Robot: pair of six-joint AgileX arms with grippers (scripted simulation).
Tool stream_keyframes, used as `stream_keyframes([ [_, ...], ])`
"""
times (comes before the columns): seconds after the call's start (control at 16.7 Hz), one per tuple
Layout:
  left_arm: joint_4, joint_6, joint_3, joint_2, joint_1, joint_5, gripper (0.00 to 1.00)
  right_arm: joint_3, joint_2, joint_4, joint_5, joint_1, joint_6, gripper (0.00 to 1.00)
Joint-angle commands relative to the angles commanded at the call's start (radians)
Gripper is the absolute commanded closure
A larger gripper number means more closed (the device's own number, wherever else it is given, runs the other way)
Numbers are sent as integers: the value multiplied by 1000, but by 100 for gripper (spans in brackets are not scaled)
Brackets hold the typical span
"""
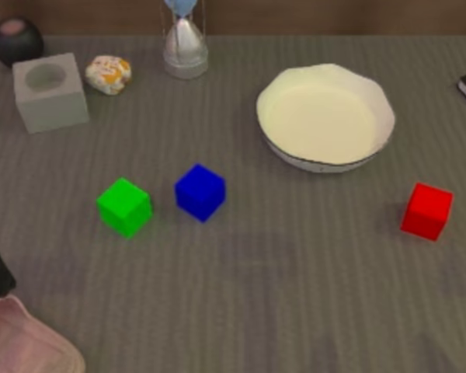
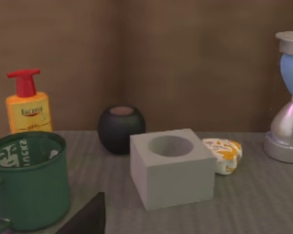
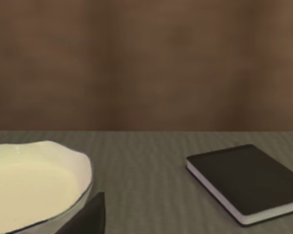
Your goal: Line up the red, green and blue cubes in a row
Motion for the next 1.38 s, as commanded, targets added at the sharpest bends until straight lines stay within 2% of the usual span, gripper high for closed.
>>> stream_keyframes([
  [0.24,0,0,0,0,0,0,0,30,30,-21,-1,6,-19,0],
  [0.48,0,0,0,0,0,0,0,205,220,-140,-3,31,-122,0],
  [1.38,0,0,0,0,0,0,0,1261,1676,-911,2,177,-773,0],
])
